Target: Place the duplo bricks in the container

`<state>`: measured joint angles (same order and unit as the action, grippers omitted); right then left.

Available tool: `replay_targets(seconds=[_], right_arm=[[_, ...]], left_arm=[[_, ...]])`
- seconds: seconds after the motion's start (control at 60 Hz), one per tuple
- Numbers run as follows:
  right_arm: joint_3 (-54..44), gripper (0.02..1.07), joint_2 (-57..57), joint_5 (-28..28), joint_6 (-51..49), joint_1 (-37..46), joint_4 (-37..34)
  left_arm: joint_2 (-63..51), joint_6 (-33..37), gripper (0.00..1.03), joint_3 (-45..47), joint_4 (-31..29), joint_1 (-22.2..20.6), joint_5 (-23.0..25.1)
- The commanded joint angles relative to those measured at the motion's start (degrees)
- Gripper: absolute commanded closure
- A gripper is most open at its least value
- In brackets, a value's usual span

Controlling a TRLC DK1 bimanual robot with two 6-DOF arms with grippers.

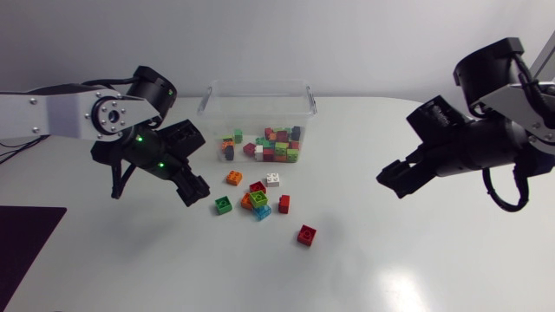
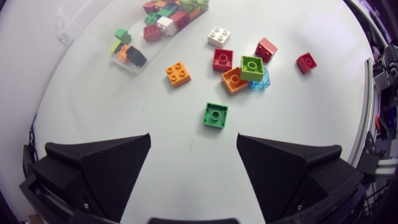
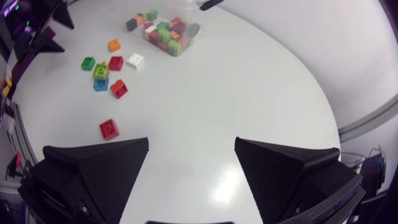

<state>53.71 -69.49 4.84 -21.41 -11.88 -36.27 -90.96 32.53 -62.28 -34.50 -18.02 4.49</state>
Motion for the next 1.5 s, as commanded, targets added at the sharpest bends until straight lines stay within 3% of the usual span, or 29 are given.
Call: replay_targets(seconds=[0.0,0.15,0.333,0.767,0.867,0.933,1.083,1.267,1.483], right_arm=[[-0.98,0.07,-0.2,-0.27,-6.36,-2.27,-0.73],[0.6,0.07,-3.02,3.95,-7.24,-5.61,-3.98],[1.13,0.07,-7.06,3.6,-7.24,-9.65,-4.16],[1.57,0.07,-13.47,1.57,-6.8,-12.73,-1.96],[1.48,0.07,-14.53,1.4,-6.72,-12.82,-1.08],[1.48,0.07,-15.32,1.4,-6.8,-12.82,-0.47],[2.01,0.13,-18.4,1.4,-7.07,-13.87,0.59],[3.94,0.13,-22.7,1.49,-6.8,-16.95,0.94],[6.14,0.13,-27.89,1.57,-6.36,-20.46,0.85]], left_arm=[[-4.14,4.29,0.08,-2.85,-1.36,-0.79,1.05],[-9.5,7.1,0.1,-5.66,-2.68,-1.58,1.4],[-16.18,8.07,0.16,-11.2,-6.63,-2.11,1.48],[-24.71,7.98,0.25,-16.47,-8.3,-3.78,0.43],[-26.38,7.98,0.31,-17.44,-8.39,-3.69,0.17],[-27.69,7.9,0.41,-18.23,-8.57,-3.69,-0.18],[-30.6,6.75,0.58,-22.01,-14.01,-3.07,-0.27],[-29.45,6.93,0.64,-21.48,-16.21,-3.25,-0.54],[-23.04,7.02,0.64,-22.45,-19.55,-2.28,-0.45]])
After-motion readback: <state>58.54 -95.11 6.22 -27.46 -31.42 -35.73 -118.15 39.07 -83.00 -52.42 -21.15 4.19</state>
